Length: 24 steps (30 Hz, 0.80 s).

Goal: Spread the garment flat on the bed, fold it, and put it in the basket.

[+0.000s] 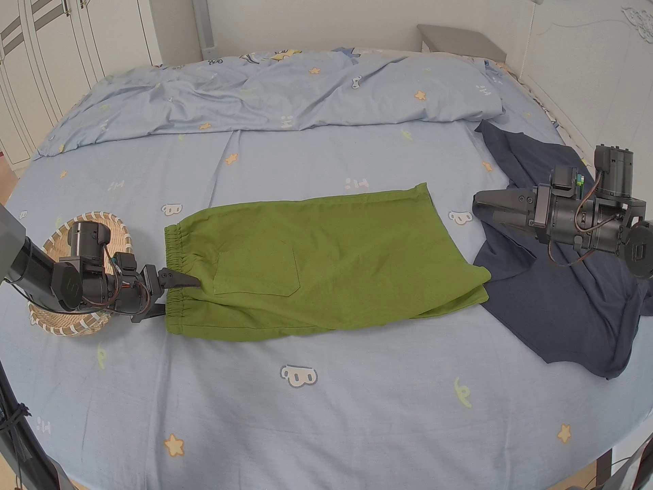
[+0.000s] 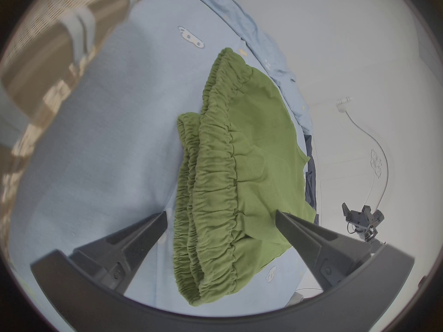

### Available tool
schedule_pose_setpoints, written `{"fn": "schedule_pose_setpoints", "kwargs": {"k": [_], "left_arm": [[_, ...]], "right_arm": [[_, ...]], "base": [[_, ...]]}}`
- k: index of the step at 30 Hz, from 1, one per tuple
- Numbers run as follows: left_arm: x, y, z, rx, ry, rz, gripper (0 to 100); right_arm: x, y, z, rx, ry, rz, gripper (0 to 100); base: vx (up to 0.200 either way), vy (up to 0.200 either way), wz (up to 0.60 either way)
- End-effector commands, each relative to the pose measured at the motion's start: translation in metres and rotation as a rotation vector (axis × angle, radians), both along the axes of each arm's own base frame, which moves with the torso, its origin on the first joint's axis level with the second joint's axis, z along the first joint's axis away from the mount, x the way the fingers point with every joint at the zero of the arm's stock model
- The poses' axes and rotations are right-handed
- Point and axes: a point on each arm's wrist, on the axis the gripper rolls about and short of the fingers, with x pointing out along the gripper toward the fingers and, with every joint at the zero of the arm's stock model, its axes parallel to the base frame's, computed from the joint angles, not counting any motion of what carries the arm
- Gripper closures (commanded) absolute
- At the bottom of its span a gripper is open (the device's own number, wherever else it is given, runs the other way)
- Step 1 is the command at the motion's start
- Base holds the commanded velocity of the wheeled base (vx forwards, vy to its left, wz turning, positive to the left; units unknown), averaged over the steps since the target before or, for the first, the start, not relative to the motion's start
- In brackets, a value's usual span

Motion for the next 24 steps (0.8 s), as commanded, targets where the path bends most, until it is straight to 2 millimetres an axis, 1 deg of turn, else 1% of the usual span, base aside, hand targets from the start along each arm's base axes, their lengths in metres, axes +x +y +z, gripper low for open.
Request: {"fn": "schedule_pose_setpoints", "kwargs": {"k": [1,3,6,13,17,21,22,24], "left_arm": [[-0.001,-0.004,-0.008,0.001,0.020,-0.012,0],[0.000,-0.004,-0.009,0.001,0.018,-0.014,0],[0.007,-0.010,-0.007,-0.006,-0.022,-0.021,0],[0.023,-0.008,-0.011,-0.082,-0.018,0.014,0],[0.023,-0.008,-0.009,-0.116,-0.025,-0.013,0],[0.024,-0.005,-0.007,-0.141,-0.017,-0.003,0],[0.024,-0.005,-0.006,-0.147,-0.015,0.001,100],[0.025,-0.005,-0.005,-0.156,-0.011,0.006,100]], "right_arm": [[0.000,0.001,-0.001,0.000,0.003,0.002,0],[0.000,0.001,-0.001,0.000,0.003,0.002,0],[0.001,0.001,-0.001,-0.001,0.005,0.002,0],[0.001,0.000,-0.001,0.000,0.001,0.001,0],[0.001,0.000,-0.001,-0.001,0.000,-0.002,0],[0.002,0.000,0.000,0.002,-0.013,-0.001,0],[0.002,0.000,0.000,0.003,-0.015,-0.002,0],[0.002,0.000,0.000,0.004,-0.019,-0.002,0]], "base": [[0.000,0.000,0.00],[0.000,0.000,0.00],[0.000,0.000,0.00],[0.000,0.000,0.00],[0.000,0.000,0.00],[0.000,0.000,0.00],[0.000,0.000,0.00],[0.000,0.000,0.00]]}}
